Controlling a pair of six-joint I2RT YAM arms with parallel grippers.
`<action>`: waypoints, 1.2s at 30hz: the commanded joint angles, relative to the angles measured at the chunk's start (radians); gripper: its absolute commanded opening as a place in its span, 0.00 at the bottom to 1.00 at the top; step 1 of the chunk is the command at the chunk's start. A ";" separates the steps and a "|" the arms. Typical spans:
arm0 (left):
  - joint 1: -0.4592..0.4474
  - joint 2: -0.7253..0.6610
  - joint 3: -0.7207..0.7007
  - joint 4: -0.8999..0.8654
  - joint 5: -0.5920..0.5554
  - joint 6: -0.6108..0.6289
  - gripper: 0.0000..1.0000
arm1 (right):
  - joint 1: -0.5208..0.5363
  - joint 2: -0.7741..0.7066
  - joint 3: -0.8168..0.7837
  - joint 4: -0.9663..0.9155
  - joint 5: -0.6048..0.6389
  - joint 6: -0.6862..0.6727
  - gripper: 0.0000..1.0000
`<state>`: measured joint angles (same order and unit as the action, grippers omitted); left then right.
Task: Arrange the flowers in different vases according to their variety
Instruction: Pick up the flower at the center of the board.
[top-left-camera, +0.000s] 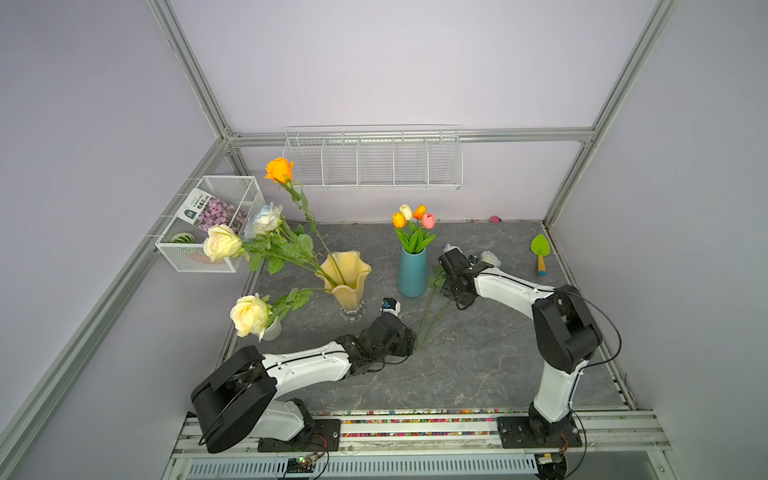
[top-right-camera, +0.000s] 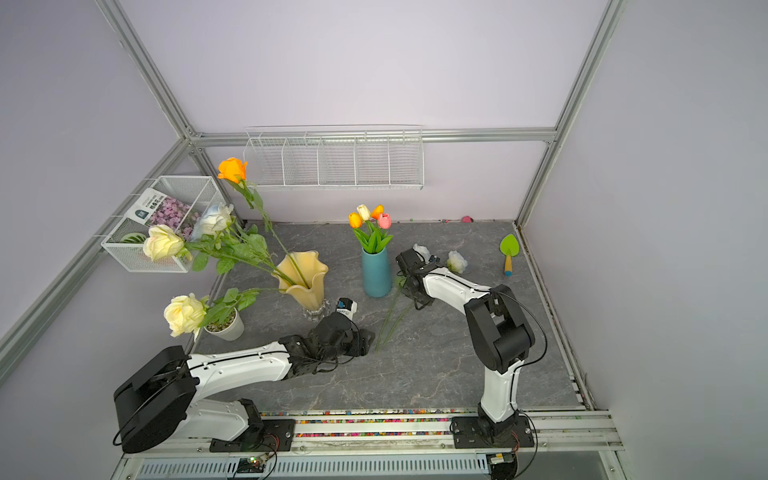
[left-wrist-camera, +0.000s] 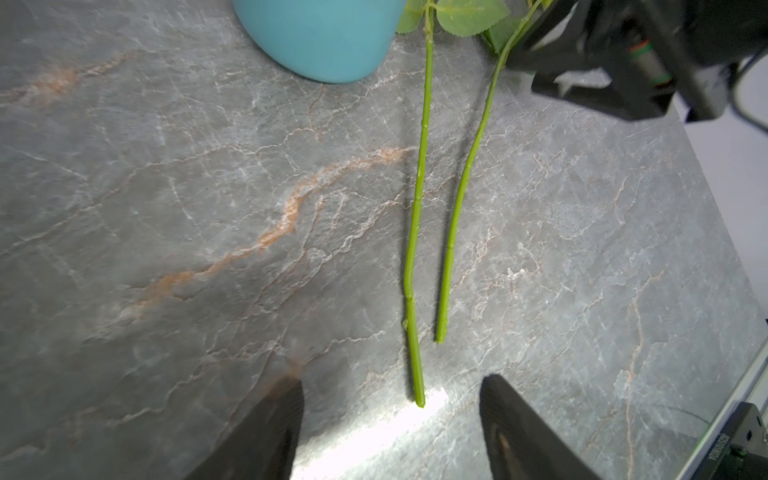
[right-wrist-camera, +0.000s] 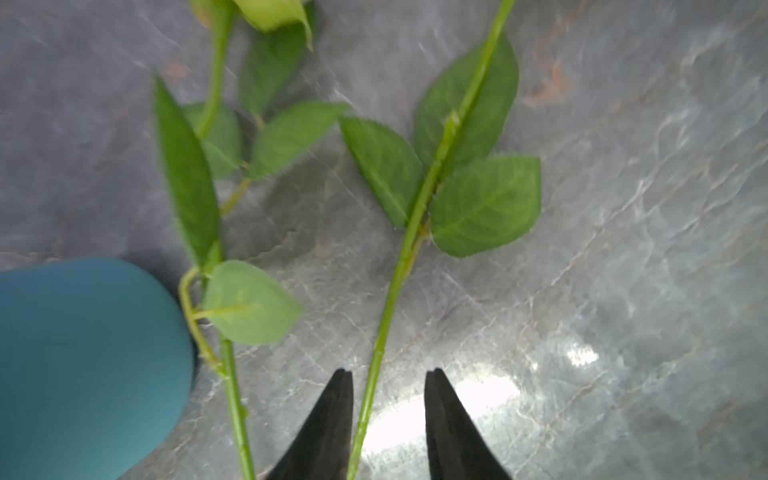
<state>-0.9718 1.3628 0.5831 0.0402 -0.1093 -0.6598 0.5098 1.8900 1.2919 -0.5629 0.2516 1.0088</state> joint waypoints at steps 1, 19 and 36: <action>-0.007 -0.022 -0.017 -0.006 -0.023 0.018 0.72 | -0.008 0.033 0.025 -0.048 -0.036 0.043 0.35; -0.005 0.045 0.101 -0.085 -0.057 0.059 0.72 | -0.045 0.113 0.035 -0.029 -0.112 0.083 0.29; -0.006 0.445 0.503 -0.189 -0.041 0.151 0.70 | -0.097 -0.053 -0.140 0.029 -0.095 0.038 0.00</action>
<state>-0.9722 1.7592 1.0290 -0.1059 -0.1524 -0.5449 0.4210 1.8885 1.2030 -0.5079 0.1253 1.0729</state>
